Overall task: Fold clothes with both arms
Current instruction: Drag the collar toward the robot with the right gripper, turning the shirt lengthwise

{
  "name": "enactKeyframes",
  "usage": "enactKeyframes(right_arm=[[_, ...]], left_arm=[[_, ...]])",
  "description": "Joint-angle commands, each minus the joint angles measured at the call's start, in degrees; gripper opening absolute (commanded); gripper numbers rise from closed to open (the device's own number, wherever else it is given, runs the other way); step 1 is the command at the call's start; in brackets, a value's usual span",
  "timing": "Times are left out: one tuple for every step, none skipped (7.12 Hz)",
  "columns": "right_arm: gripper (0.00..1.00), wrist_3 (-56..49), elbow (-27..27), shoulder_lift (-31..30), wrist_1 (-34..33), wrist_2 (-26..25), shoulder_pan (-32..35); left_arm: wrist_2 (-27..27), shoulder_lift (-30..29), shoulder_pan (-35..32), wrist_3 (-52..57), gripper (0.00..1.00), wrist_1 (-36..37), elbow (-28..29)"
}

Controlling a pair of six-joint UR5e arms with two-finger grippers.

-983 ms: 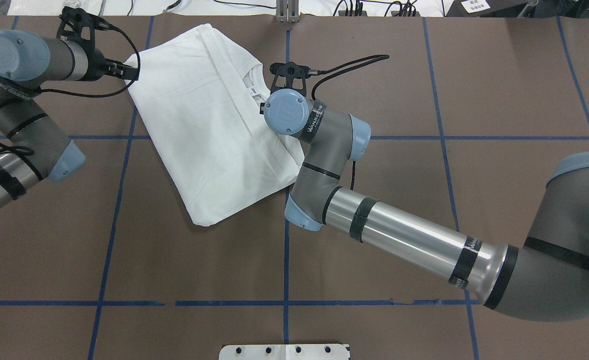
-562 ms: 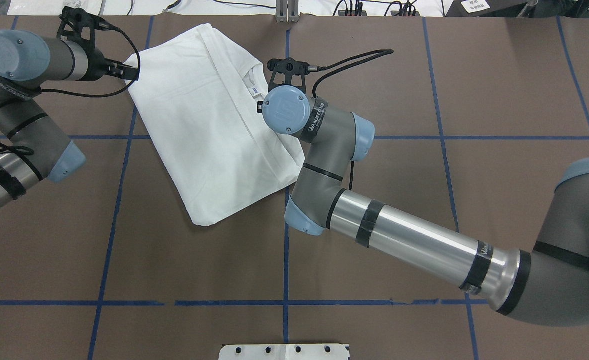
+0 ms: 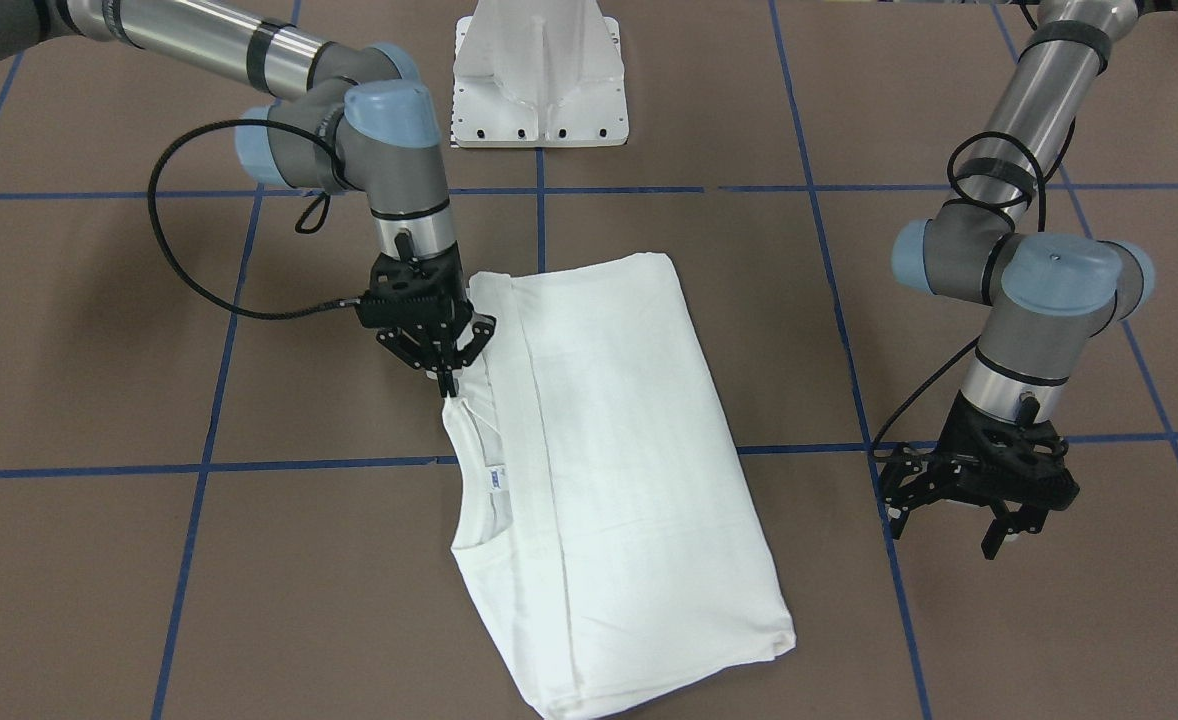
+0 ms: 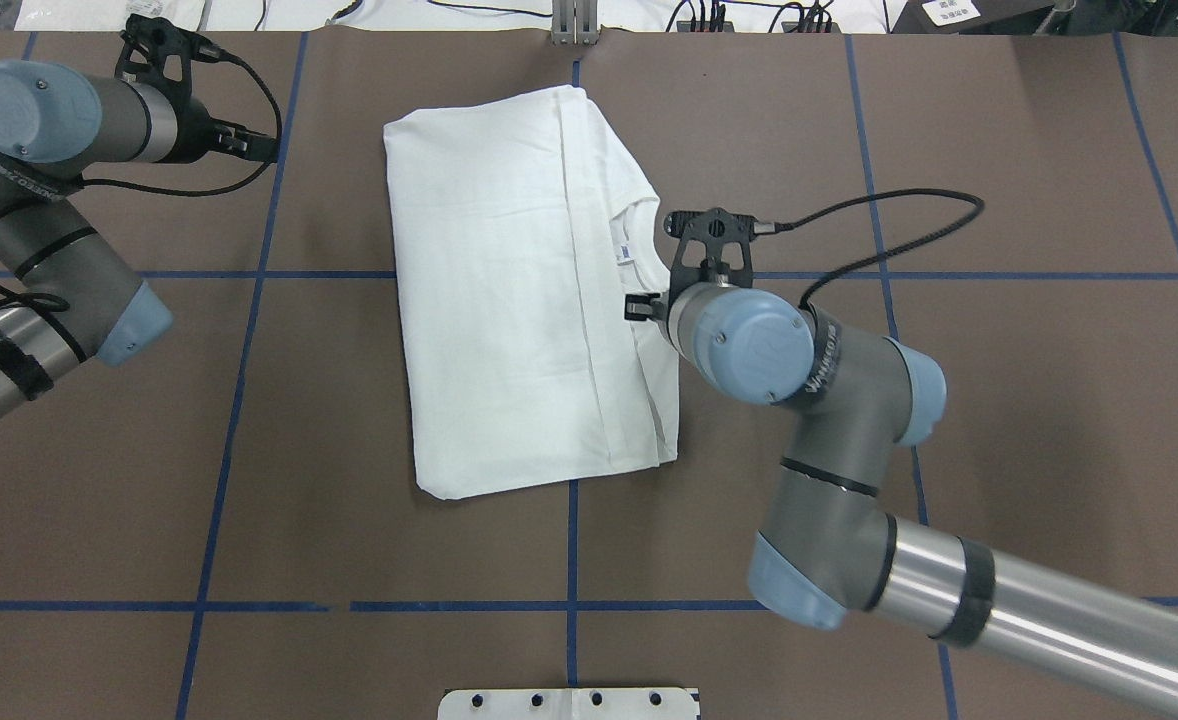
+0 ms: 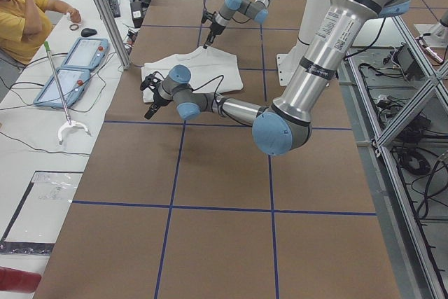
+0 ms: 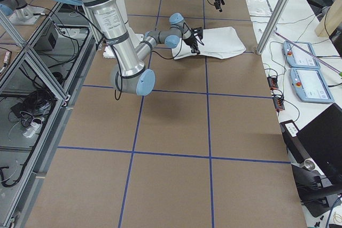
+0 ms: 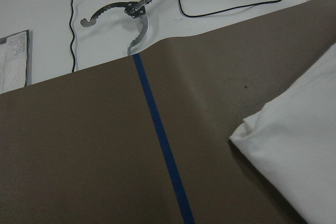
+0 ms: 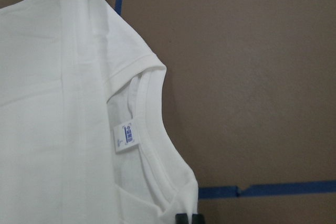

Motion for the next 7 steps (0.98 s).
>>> enactKeyframes(right_arm=[[0.0,2.8,12.1,-8.5,-5.5,-6.4,-7.5],[0.0,3.1,12.1,-8.7,-6.0,-6.7,-8.2],[0.0,3.1,11.7,-8.9,-6.0,-6.7,-8.3],[0.0,3.0,11.6,-9.6,-6.0,-6.7,-8.3],[0.9,2.5,11.5,-9.7,-6.0,-6.8,-8.2],[1.0,2.3,11.6,-9.0,-6.2,-6.6,-8.0],[1.0,1.6,11.2,-6.0,-9.0,-6.0,-6.9]], left_arm=[[0.0,0.0,0.1,0.0,1.0,0.0,-0.1],[0.0,0.0,0.0,0.0,1.0,0.0,-0.1],[0.0,0.1,0.1,-0.1,1.0,0.0,-0.4],[0.0,0.1,0.1,-0.1,1.0,-0.1,-0.5],[0.0,0.1,0.1,0.0,1.0,0.0,-0.5],[-0.1,0.1,0.1,0.0,1.0,0.0,-0.5],[-0.1,0.1,0.3,0.0,1.0,0.0,-0.5]])
